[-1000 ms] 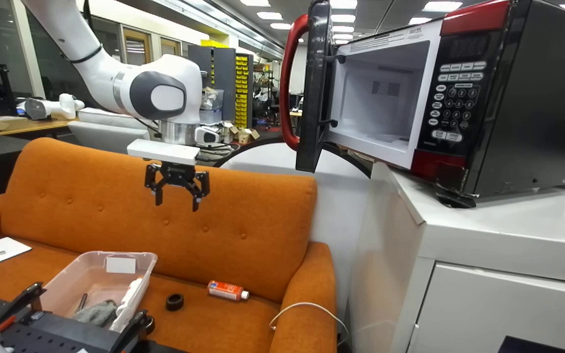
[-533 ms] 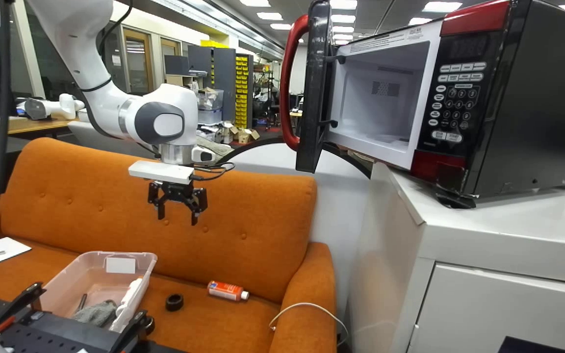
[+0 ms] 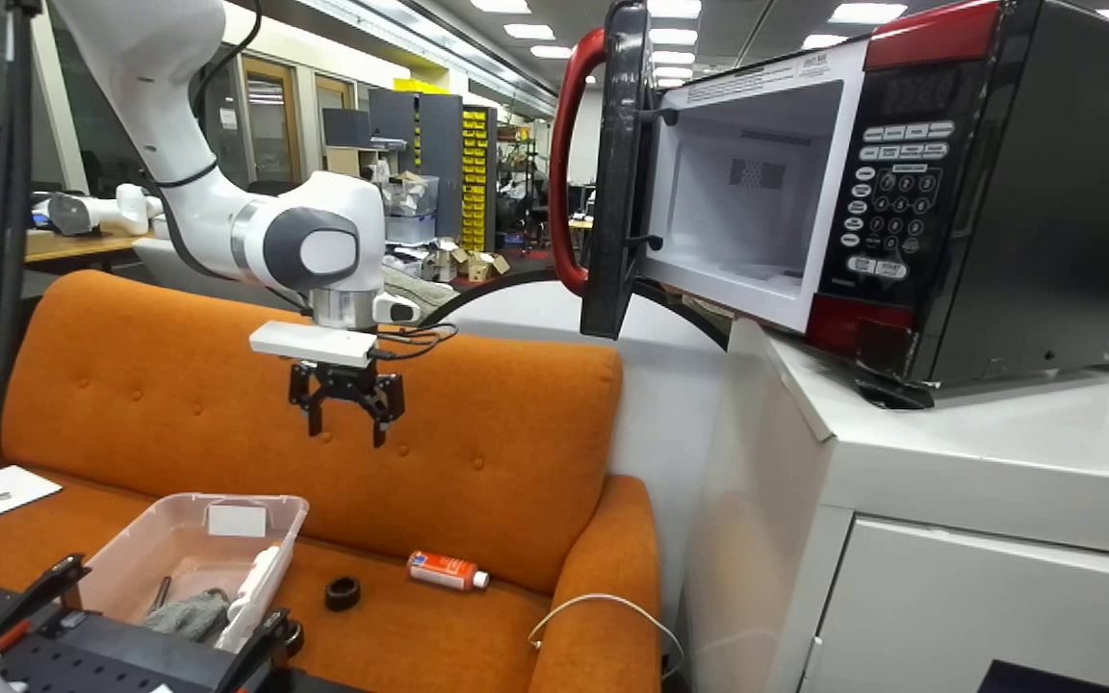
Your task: Move the clear storage box to the left
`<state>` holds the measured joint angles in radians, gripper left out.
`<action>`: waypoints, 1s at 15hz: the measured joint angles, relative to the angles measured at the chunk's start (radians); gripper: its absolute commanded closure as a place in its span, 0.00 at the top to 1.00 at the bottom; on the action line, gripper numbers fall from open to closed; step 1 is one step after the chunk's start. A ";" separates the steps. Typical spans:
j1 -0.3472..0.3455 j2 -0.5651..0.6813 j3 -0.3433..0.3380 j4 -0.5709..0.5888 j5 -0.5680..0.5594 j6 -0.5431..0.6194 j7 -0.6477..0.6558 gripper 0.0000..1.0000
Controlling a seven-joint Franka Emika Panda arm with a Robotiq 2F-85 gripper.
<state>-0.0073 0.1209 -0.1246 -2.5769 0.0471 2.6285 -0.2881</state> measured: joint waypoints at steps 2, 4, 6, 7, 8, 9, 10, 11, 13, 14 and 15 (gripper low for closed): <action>0.000 0.046 0.020 0.006 0.000 0.036 0.032 1.00; 0.001 0.104 0.048 0.023 0.002 0.073 0.065 1.00; 0.002 0.167 0.078 0.050 0.002 0.091 0.095 1.00; 0.003 0.198 0.093 0.066 0.002 0.092 0.108 1.00; 0.003 0.216 0.101 0.074 0.001 0.092 0.113 1.00; 0.002 0.220 0.102 0.075 0.001 0.092 0.113 1.00; 0.000 0.217 0.102 0.075 0.001 0.092 0.113 1.00; -0.003 0.212 0.101 0.075 0.000 0.092 0.113 1.00; -0.004 0.209 0.101 0.075 0.000 0.091 0.113 1.00; -0.004 0.209 0.101 0.075 0.000 0.091 0.113 1.00; -0.004 0.209 0.101 0.075 0.000 0.091 0.113 1.00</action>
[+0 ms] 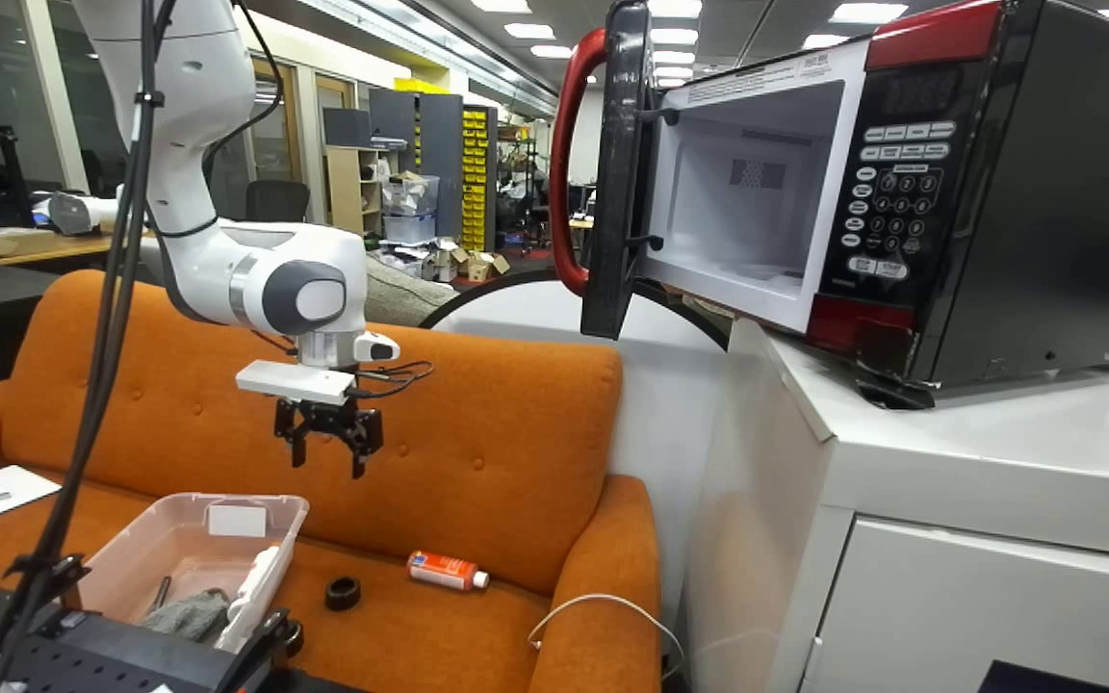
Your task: Move the clear storage box to the left
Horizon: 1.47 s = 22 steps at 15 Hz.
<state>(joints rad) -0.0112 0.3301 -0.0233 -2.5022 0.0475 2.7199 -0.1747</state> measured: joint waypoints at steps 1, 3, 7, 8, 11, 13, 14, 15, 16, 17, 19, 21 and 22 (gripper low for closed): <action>0.000 0.000 0.000 0.000 0.000 0.000 0.000 1.00; 0.000 0.003 0.003 0.000 0.000 0.000 0.000 1.00; 0.000 0.080 0.042 0.024 0.009 0.003 0.000 1.00; -0.002 0.118 0.055 0.040 0.017 0.010 0.000 1.00; -0.031 0.260 0.104 0.107 0.050 0.034 -0.007 1.00; -0.061 0.353 0.126 0.159 0.053 0.045 -0.009 1.00; -0.074 0.391 0.134 0.183 0.053 0.045 -0.010 1.00; -0.083 0.421 0.137 0.203 0.051 0.045 -0.013 1.00; -0.089 0.441 0.137 0.219 0.050 0.045 -0.015 1.00; -0.091 0.449 0.138 0.226 0.050 0.045 -0.016 1.00; -0.091 0.449 0.140 0.231 0.050 0.044 -0.016 1.00; -0.091 0.449 0.141 0.231 0.050 0.044 -0.016 1.00; -0.091 0.449 0.141 0.231 0.049 0.044 -0.015 1.00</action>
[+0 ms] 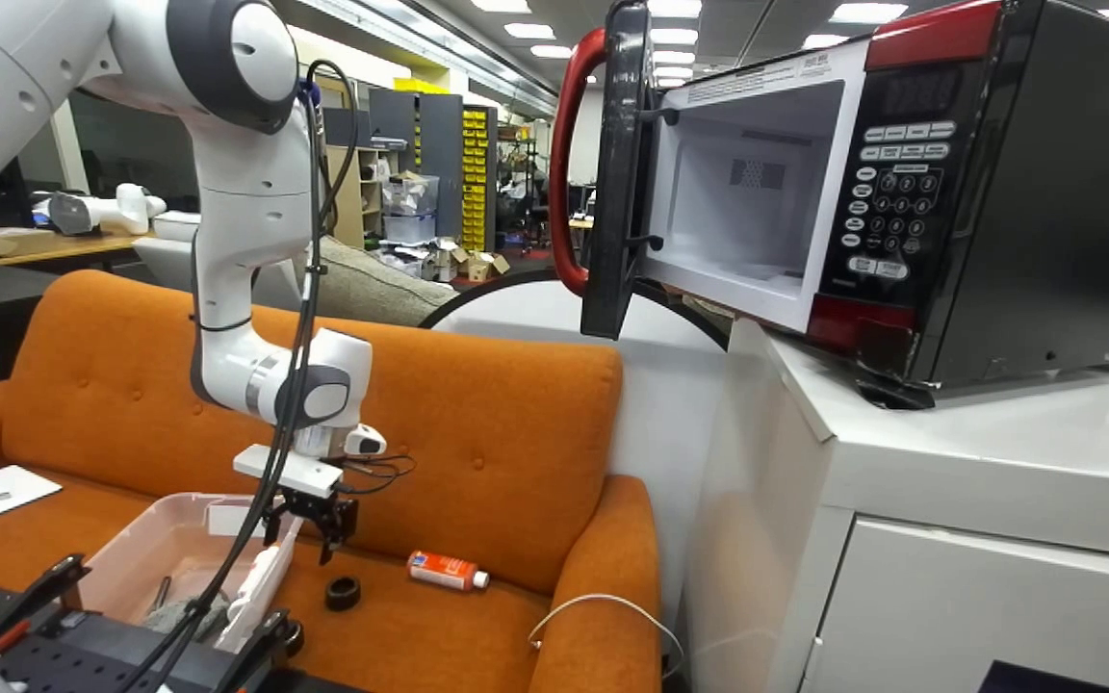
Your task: Move the clear storage box to the left
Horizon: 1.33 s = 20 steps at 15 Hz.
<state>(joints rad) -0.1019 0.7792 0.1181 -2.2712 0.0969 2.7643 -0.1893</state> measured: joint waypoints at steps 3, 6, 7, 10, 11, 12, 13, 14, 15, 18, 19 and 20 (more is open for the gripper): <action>-0.008 0.025 0.010 0.002 0.000 0.000 0.000 1.00; -0.021 0.087 0.018 0.027 0.000 0.000 -0.001 1.00; -0.025 0.110 0.019 0.041 0.000 0.000 -0.001 1.00; -0.028 0.176 0.019 0.091 -0.001 -0.001 -0.001 1.00; -0.028 0.194 0.020 0.107 -0.003 -0.001 -0.001 1.00; -0.028 0.204 0.020 0.114 -0.004 -0.001 0.000 1.00; -0.027 0.204 0.020 0.114 -0.004 -0.001 0.000 1.00; -0.027 0.204 0.020 0.114 -0.004 -0.001 0.000 1.00; -0.027 0.204 0.020 0.114 -0.005 -0.001 0.000 1.00; -0.027 0.204 0.020 0.114 -0.005 -0.001 0.000 1.00; -0.027 0.204 0.020 0.114 -0.005 -0.001 0.000 1.00; -0.027 0.204 0.020 0.114 -0.005 -0.001 0.000 1.00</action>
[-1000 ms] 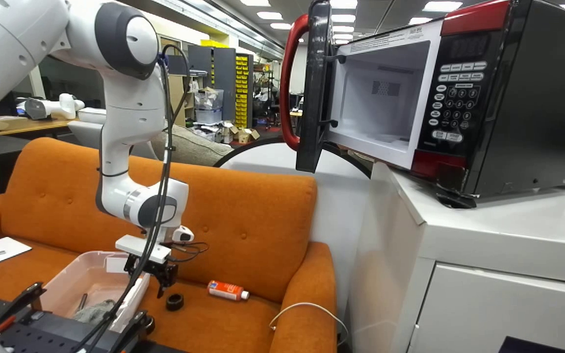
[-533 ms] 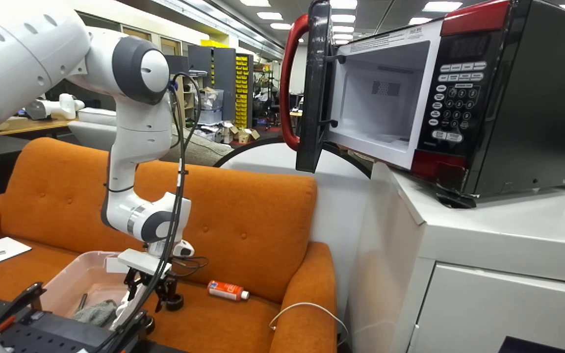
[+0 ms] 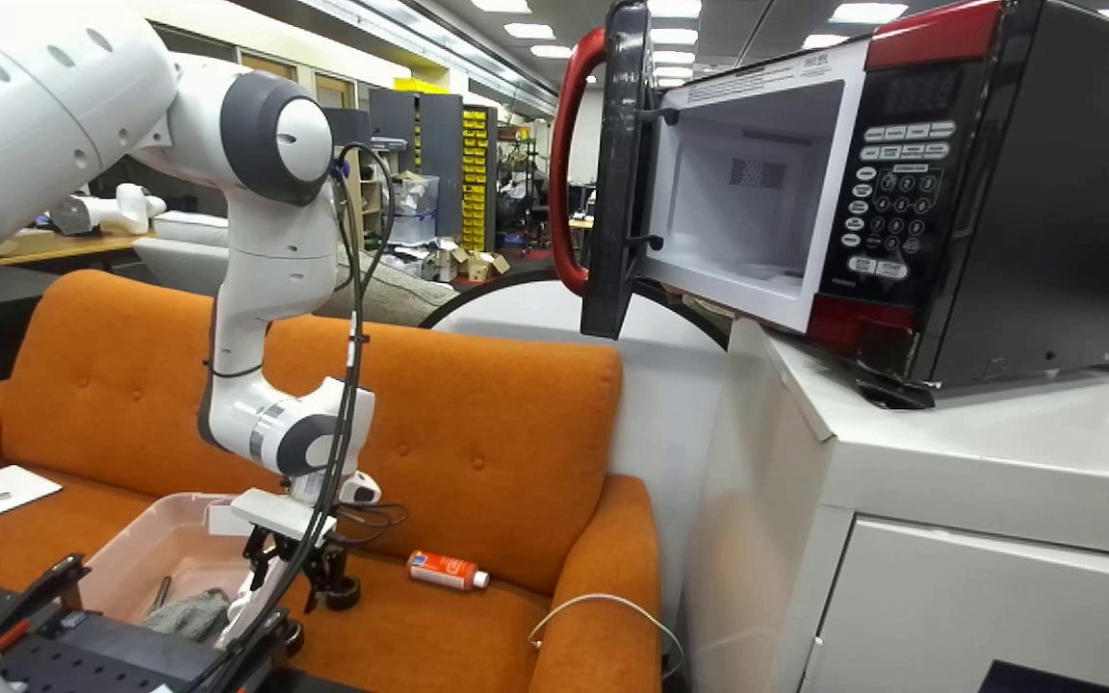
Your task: Move the clear storage box to the left
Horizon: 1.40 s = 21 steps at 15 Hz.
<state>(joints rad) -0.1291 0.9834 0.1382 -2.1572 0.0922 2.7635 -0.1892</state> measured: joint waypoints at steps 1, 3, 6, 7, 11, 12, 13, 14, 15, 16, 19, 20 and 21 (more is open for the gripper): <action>0.000 0.002 0.004 0.001 0.000 0.000 -0.001 1.00; -0.002 0.021 0.018 0.012 0.000 -0.001 -0.001 1.00; -0.002 0.069 0.031 0.046 0.000 -0.001 -0.001 1.00; -0.003 0.084 0.031 0.059 0.000 -0.001 -0.001 1.00; -0.032 0.116 0.032 0.098 0.001 0.000 -0.002 1.00; -0.050 0.115 0.037 0.103 0.001 0.000 -0.005 1.00; -0.071 0.111 0.045 0.106 0.001 0.000 -0.012 1.00; -0.094 0.103 0.057 0.107 0.001 0.000 -0.023 1.00; -0.117 0.092 0.072 0.106 0.001 0.000 -0.036 1.00; -0.138 0.081 0.088 0.106 0.001 0.000 -0.049 1.00; -0.184 0.059 0.137 0.103 0.001 -0.001 -0.082 1.00; -0.193 0.057 0.145 0.103 0.001 -0.001 -0.088 1.00; -0.198 0.057 0.148 0.103 0.001 -0.001 -0.092 1.00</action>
<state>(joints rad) -0.3274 1.0399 0.2861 -2.0547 0.0933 2.7626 -0.2807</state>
